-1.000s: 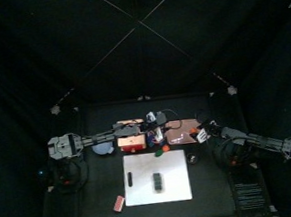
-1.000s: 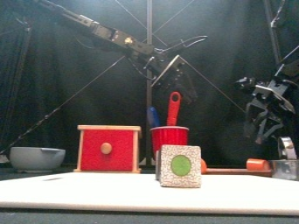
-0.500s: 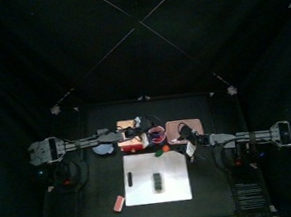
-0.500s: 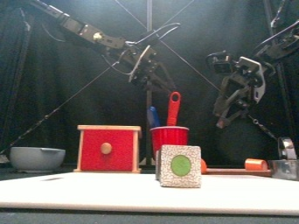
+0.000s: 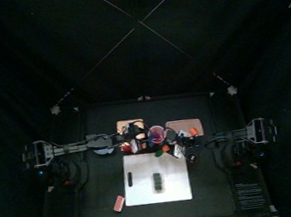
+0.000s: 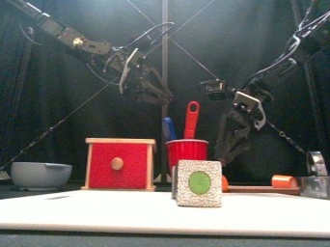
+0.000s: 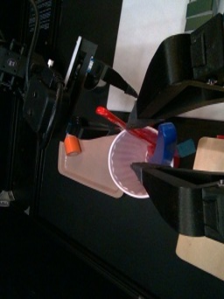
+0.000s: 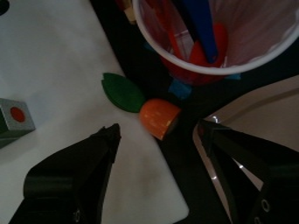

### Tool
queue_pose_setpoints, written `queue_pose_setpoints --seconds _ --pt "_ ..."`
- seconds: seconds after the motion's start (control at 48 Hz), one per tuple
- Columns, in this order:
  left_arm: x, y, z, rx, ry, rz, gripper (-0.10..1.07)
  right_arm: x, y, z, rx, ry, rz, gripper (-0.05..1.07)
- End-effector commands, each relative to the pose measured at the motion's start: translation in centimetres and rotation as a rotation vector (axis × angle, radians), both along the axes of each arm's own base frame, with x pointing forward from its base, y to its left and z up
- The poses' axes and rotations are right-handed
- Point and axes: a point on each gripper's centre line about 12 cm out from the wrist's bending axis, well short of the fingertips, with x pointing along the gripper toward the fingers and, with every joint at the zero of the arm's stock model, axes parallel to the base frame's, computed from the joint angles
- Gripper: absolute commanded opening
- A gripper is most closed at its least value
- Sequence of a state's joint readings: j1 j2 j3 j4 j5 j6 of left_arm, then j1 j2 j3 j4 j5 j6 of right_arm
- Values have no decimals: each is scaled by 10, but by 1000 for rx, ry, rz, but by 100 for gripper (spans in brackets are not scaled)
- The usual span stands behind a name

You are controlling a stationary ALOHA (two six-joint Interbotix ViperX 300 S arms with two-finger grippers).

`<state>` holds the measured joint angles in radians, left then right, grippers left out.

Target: Place carrot top onto plate

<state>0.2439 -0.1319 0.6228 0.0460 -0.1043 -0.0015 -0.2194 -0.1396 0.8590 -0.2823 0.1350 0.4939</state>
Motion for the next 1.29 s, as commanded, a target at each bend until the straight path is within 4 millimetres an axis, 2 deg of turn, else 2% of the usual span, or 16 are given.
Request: queue_pose_setpoints --seconds 0.0,0.375,0.792,1.125,1.271 --pt "-5 0 13 10 -42 3 76 7 -2 7 -7 -23 1 100" --pt "-26 -5 15 15 -64 3 76 22 -6 -20 2 50 9 100" --pt "-33 -6 11 -2 -65 14 76 24 -7 -30 7 79 8 96" --pt "-33 -6 11 -9 -67 16 76 24 -7 -36 11 96 7 80" --pt "-34 -6 10 -11 -66 18 76 25 -7 -35 13 93 4 78"
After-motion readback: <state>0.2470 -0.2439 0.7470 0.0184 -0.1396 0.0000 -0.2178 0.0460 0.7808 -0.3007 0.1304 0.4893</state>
